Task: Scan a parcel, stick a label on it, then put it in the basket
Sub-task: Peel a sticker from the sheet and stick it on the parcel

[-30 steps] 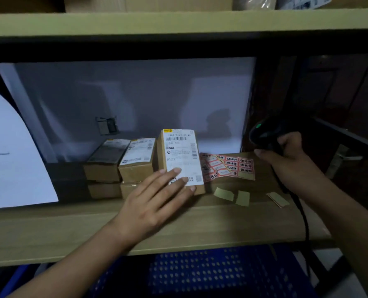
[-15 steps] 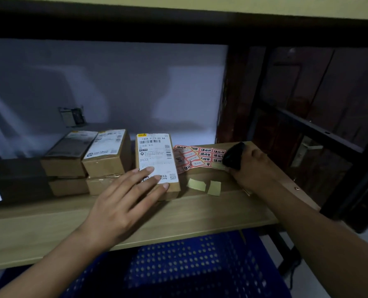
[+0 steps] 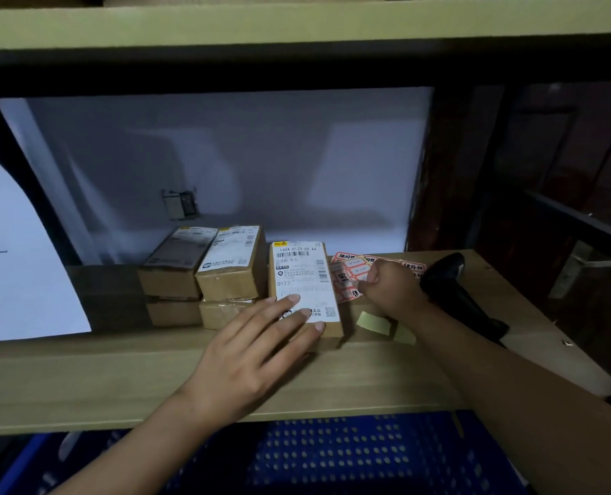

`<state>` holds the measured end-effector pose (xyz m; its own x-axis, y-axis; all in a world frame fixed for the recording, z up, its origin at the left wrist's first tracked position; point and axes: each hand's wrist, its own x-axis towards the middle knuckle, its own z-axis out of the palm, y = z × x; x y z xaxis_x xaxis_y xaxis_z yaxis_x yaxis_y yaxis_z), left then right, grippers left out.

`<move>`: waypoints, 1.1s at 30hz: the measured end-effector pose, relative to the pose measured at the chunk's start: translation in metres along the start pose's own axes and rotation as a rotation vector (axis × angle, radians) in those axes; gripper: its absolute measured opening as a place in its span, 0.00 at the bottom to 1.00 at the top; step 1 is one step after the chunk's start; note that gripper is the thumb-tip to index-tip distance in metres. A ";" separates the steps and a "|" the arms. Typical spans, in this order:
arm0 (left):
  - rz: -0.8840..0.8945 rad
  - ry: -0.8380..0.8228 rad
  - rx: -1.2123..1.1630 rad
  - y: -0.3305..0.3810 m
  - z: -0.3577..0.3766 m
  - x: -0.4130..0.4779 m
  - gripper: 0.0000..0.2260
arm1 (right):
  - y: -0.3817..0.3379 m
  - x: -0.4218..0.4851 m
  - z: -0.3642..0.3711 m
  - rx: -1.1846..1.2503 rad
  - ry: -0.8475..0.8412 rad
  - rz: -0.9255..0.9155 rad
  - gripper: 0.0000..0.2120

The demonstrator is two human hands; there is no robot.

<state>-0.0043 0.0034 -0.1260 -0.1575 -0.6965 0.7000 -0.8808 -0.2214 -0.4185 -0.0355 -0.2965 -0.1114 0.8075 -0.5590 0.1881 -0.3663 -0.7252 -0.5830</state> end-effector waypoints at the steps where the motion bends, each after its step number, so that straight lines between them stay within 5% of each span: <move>1: -0.001 -0.002 0.003 -0.001 0.000 -0.001 0.17 | -0.001 0.001 0.001 -0.019 -0.005 0.021 0.09; 11: -0.002 -0.001 -0.002 0.001 0.005 -0.002 0.18 | 0.003 0.002 -0.002 0.024 0.006 0.054 0.02; 18: -0.015 0.004 -0.037 0.002 0.006 0.003 0.18 | -0.004 -0.014 0.000 -0.057 0.081 -0.111 0.02; 22: -0.021 0.024 -0.037 0.001 0.007 0.004 0.17 | -0.016 -0.019 -0.011 0.294 0.240 0.014 0.07; 27: -0.030 0.059 0.028 -0.005 0.014 0.002 0.17 | -0.069 -0.054 -0.036 1.052 0.026 0.182 0.10; 33: -0.146 0.114 -0.046 -0.011 0.024 0.000 0.27 | -0.102 -0.088 -0.031 0.898 0.008 -0.009 0.09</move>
<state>0.0163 -0.0101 -0.1354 -0.0735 -0.5765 0.8138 -0.9171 -0.2815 -0.2823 -0.0833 -0.1854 -0.0438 0.8043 -0.5599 0.1990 0.1421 -0.1439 -0.9793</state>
